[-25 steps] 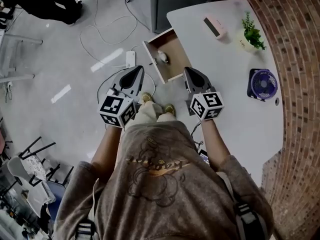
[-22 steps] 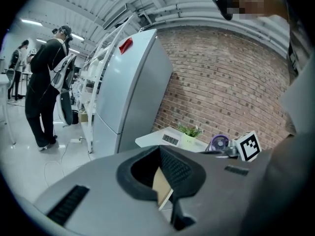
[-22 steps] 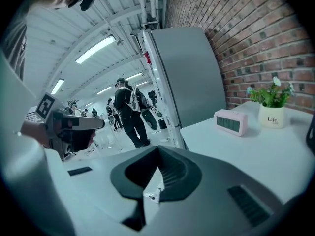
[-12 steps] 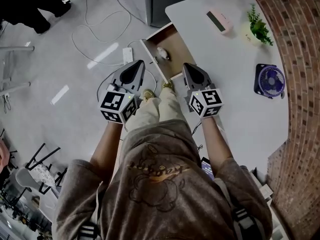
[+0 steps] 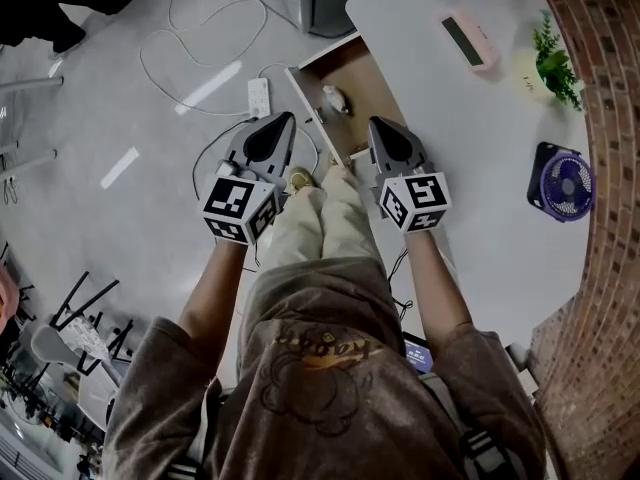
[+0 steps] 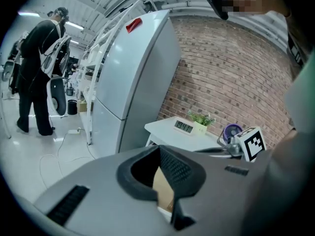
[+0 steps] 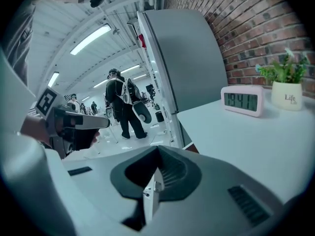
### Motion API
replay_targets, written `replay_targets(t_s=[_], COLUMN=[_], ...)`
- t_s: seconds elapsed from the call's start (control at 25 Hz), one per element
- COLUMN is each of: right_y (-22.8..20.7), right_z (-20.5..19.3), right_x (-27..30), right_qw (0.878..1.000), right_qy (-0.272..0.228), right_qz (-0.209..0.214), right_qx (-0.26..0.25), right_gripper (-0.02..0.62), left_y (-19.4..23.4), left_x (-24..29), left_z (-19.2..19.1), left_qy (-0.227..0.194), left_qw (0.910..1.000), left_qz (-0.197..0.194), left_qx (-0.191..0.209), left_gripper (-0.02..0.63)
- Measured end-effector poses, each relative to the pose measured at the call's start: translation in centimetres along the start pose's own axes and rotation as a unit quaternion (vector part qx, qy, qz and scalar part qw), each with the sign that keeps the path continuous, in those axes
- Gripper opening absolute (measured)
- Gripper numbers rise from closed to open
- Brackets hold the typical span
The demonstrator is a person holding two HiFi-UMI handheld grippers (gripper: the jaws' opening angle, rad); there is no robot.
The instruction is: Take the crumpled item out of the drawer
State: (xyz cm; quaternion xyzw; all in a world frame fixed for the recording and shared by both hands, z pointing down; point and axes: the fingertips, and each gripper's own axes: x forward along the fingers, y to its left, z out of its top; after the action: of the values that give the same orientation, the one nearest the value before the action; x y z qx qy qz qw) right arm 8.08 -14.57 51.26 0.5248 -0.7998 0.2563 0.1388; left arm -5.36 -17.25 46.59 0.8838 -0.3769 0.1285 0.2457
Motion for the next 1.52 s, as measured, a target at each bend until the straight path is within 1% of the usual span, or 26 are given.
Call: replay_targets(t_s=[0.24, 0.44, 0.6, 0.84, 0.96, 1.16, 1.2, 1.36, 1.52], right_y=[-1.0, -1.3, -1.6, -2.5, -2.8, -3.7, -3.7, -4.1, -4.3], right_z=[-2.6, -4.8, -5.7, -7.2, -8.0, -9.4, -9.7, -10.7, -11.4], right_x=[2.9, 4.9, 6.1, 7.6, 8.3, 9.1, 9.2, 10.1, 10.5], right_qw=[1.0, 1.0, 0.999, 0.999, 0.999, 0.998, 0.998, 0.997, 0.997], right_qy=[0.013, 0.024, 0.032, 0.039, 0.045, 0.058, 0.061, 0.069, 0.079], right_qz=[0.001, 0.008, 0.012, 0.009, 0.011, 0.003, 0.004, 0.009, 0.013], right_qx=[-0.005, -0.012, -0.019, -0.009, -0.015, -0.019, -0.018, -0.022, -0.008], right_gripper=[-0.003, -0.003, -0.003, -0.003, -0.003, -0.003, 0.004, 0.067, 0.157], left_y=[1.5, 2.2, 3.0, 4.0, 4.4, 4.9, 5.0, 5.4, 5.8], left_x=[2.9, 4.5, 5.5, 7.2, 8.1, 8.5, 8.5, 8.5, 8.1], left_z=[-3.4, -5.9, -6.9, -8.6, -9.5, -10.6, -10.8, -11.4, -12.4], left_qy=[0.013, 0.02, 0.017, 0.011, 0.007, 0.007, 0.008, 0.01, 0.023], left_qw=[0.9999, 0.9996, 0.9992, 0.999, 0.9987, 0.9984, 0.9984, 0.9982, 0.998], left_qz=[0.002, 0.0, 0.003, 0.0, 0.002, 0.007, 0.008, 0.011, 0.014], left_qx=[-0.008, -0.022, -0.035, -0.044, -0.05, -0.056, -0.055, -0.058, -0.057], left_gripper=[0.008, 0.008, 0.008, 0.008, 0.008, 0.008, 0.008, 0.008, 0.008])
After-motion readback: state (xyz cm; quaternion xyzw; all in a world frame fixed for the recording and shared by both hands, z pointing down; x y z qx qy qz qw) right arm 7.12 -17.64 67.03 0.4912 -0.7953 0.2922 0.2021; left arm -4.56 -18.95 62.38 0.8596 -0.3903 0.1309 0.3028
